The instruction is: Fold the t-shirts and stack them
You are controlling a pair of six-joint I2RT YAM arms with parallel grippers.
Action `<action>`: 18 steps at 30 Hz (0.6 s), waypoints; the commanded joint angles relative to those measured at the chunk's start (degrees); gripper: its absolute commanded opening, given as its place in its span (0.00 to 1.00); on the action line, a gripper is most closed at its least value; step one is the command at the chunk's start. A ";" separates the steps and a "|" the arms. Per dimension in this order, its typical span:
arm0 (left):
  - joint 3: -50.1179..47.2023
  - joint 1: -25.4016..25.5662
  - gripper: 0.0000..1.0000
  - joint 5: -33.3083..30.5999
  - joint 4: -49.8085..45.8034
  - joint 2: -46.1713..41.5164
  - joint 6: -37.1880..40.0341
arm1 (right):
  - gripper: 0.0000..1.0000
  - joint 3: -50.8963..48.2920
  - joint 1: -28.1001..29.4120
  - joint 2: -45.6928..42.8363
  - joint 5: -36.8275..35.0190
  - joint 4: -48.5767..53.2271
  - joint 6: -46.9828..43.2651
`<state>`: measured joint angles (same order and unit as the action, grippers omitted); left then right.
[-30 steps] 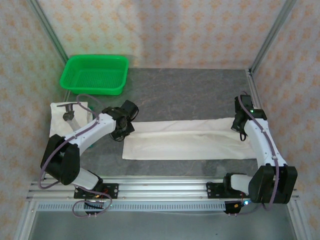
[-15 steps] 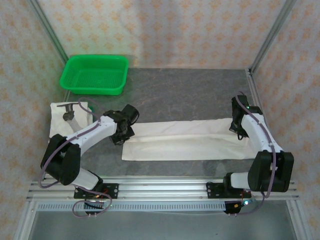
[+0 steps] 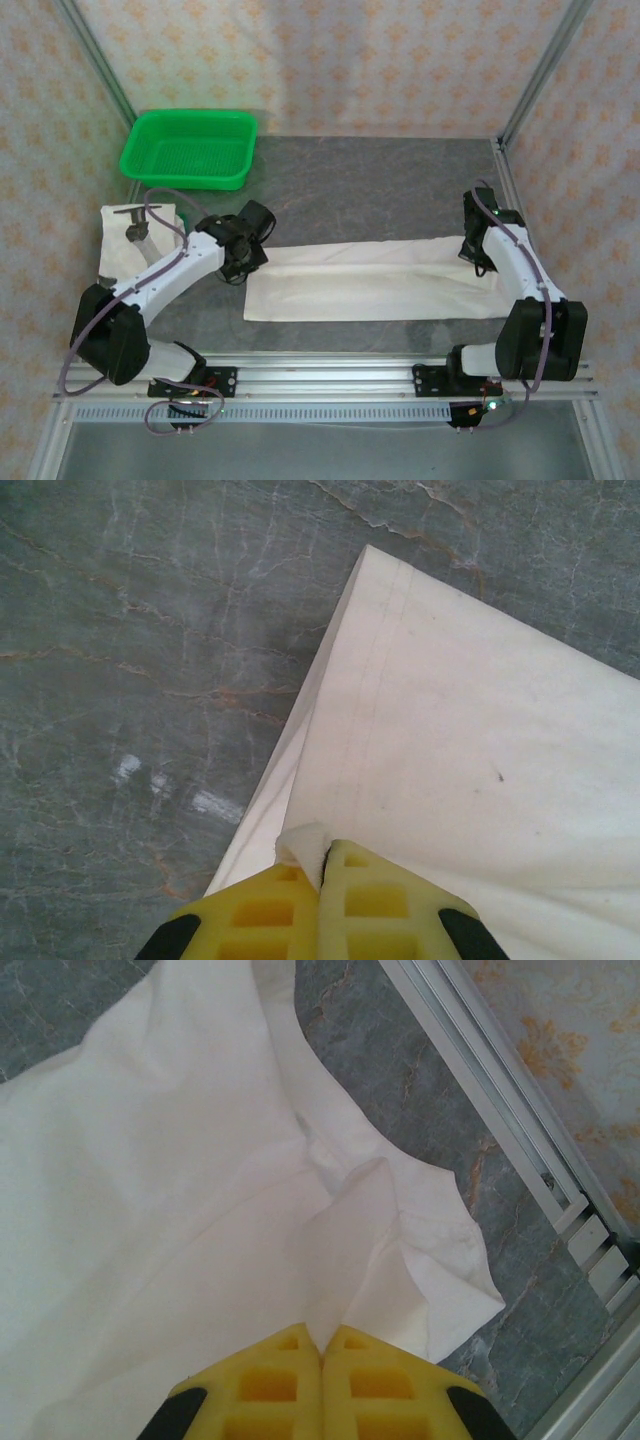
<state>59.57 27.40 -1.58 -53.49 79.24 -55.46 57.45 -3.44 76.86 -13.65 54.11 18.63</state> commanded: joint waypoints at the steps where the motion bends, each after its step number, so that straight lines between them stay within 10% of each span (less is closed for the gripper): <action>1: 0.40 0.27 0.00 -2.49 -4.95 -1.69 -0.08 | 0.02 1.03 -0.42 -0.65 -2.45 -0.38 -0.21; 18: -7.68 1.57 0.00 0.08 1.70 2.29 -2.63 | 0.03 -0.89 -0.42 2.88 -0.74 -3.37 -0.25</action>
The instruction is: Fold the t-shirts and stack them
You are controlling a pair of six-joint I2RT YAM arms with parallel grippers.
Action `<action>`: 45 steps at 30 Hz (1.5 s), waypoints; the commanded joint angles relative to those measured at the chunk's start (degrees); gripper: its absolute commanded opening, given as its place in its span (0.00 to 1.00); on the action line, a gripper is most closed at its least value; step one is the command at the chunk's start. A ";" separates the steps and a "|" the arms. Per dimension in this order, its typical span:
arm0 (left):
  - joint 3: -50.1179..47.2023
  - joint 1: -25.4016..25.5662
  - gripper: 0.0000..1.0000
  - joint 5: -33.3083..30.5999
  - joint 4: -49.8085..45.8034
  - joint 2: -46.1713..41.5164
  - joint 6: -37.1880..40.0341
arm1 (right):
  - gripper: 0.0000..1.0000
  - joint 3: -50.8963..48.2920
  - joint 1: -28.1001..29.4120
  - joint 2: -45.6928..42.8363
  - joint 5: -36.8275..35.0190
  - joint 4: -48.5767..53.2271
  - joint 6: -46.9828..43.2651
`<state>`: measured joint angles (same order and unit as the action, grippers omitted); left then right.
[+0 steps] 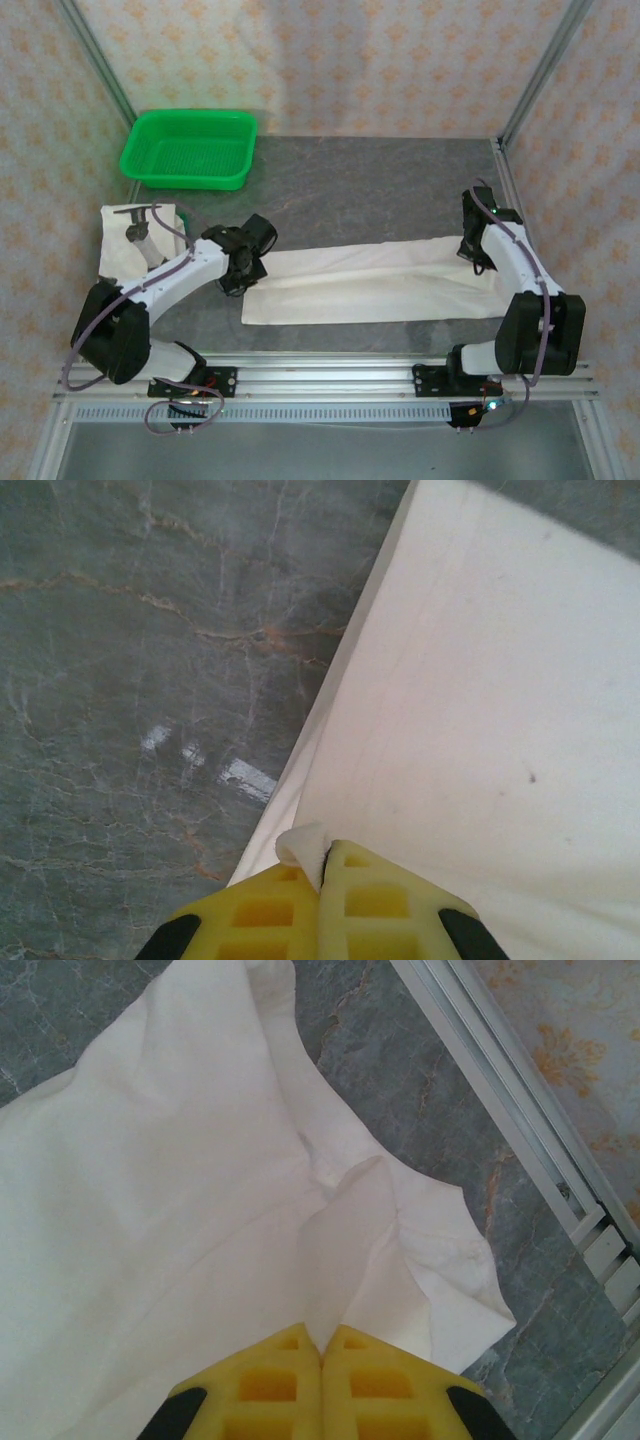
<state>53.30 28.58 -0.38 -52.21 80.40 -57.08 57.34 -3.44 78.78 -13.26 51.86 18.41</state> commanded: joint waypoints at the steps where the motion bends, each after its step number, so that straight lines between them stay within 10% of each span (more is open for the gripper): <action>1: -1.86 0.36 0.00 -1.11 0.86 1.56 -0.93 | 0.04 -0.98 -0.42 1.34 -0.83 -1.34 -0.04; 8: -4.03 0.42 0.08 -0.45 3.49 3.79 -1.27 | 0.12 -2.44 -0.40 2.95 1.36 -3.24 0.32; 18: -3.01 0.36 0.42 1.00 3.25 2.51 -0.66 | 0.68 -2.87 -0.42 -1.88 4.48 -5.01 -0.37; 24: 1.34 0.37 0.89 -1.09 0.08 -2.00 1.01 | 0.70 -2.32 -0.34 -7.18 9.85 -6.29 -1.28; 45: 2.44 0.40 0.84 7.96 14.54 11.12 2.08 | 0.53 -10.37 10.91 4.35 26.59 -19.04 10.60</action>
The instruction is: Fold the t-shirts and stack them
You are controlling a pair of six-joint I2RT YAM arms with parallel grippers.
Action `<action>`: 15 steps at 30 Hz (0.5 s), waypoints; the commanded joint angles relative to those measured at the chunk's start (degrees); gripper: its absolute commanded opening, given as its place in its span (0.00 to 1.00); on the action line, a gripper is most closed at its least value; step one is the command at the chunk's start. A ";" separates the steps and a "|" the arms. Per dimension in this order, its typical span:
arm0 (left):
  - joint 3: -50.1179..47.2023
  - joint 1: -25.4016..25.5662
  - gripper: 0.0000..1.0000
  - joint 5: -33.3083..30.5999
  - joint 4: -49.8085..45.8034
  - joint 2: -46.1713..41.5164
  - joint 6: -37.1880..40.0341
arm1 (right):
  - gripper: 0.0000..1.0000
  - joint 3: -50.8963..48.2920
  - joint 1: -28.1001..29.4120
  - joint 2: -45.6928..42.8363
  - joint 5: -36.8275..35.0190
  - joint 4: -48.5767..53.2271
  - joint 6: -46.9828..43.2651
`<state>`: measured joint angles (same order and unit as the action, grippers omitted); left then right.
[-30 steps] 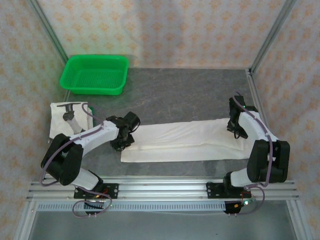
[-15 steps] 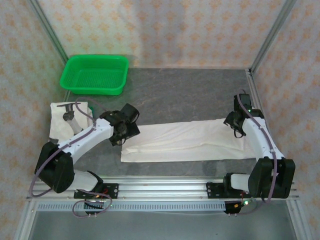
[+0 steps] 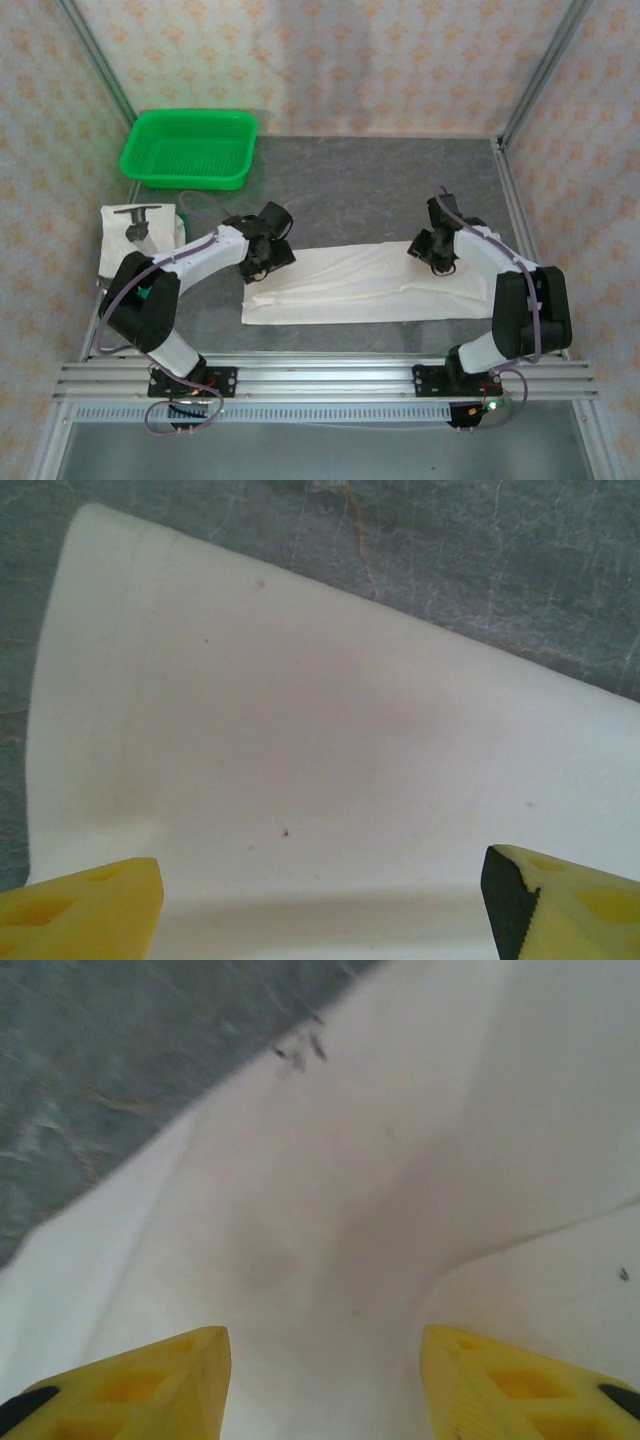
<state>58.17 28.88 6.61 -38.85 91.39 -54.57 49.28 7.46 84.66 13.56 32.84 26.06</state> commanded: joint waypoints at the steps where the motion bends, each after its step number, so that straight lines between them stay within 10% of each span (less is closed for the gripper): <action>1: -3.38 0.12 0.83 1.03 1.28 -0.13 -0.54 | 0.54 -3.48 -0.02 -3.01 -0.79 0.64 3.33; 15: -10.48 0.06 0.83 1.68 -0.03 -6.19 1.26 | 0.40 -14.87 -0.61 -26.00 -1.38 15.58 9.32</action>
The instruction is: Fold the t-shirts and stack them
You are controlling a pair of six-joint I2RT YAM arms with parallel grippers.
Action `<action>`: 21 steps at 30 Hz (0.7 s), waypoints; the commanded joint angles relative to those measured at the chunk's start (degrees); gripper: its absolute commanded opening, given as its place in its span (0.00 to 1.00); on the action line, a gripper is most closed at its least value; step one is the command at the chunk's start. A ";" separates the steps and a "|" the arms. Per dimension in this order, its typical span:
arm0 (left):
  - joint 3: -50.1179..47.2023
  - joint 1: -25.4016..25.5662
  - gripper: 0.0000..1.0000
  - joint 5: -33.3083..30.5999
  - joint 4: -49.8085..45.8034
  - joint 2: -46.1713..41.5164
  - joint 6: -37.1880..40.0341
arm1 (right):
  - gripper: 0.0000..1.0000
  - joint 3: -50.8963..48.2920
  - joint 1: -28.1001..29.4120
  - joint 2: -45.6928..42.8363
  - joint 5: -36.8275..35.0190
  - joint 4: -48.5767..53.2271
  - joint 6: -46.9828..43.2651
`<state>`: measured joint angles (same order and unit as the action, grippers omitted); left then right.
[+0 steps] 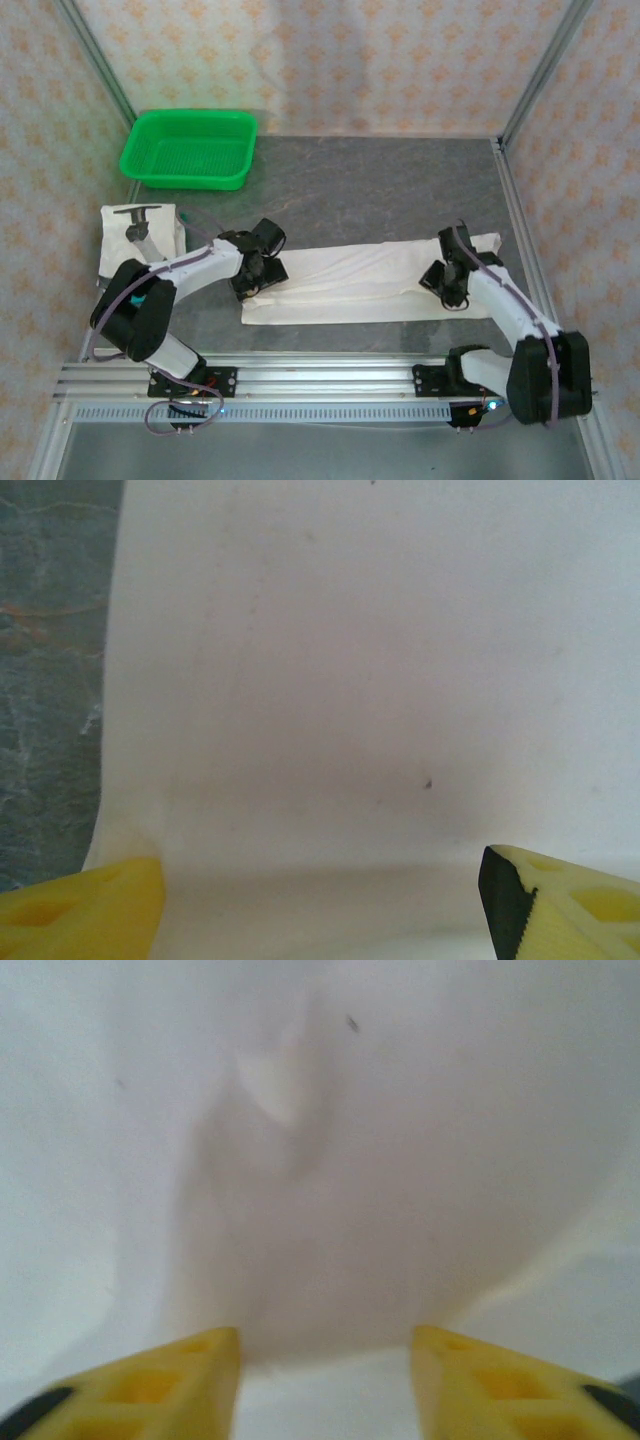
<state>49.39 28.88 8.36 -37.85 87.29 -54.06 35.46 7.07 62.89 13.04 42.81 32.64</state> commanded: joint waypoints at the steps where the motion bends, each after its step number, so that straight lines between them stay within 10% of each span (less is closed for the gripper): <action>1: -2.26 0.06 0.83 0.14 -0.96 -2.41 0.63 | 0.38 -1.01 -0.24 -5.64 -1.06 6.02 2.86; 12: 8.48 0.04 0.77 -1.83 3.01 -0.75 9.99 | 0.60 -0.99 -4.97 -5.31 -7.41 -5.89 9.58; 21: 26.08 -0.86 0.71 1.86 -0.42 18.36 20.33 | 0.50 -5.67 -11.73 0.40 -4.76 -18.34 14.05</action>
<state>75.07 28.71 8.71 -35.46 102.41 -38.13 30.30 -4.14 61.45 8.84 30.17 44.66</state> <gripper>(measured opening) 0.713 0.510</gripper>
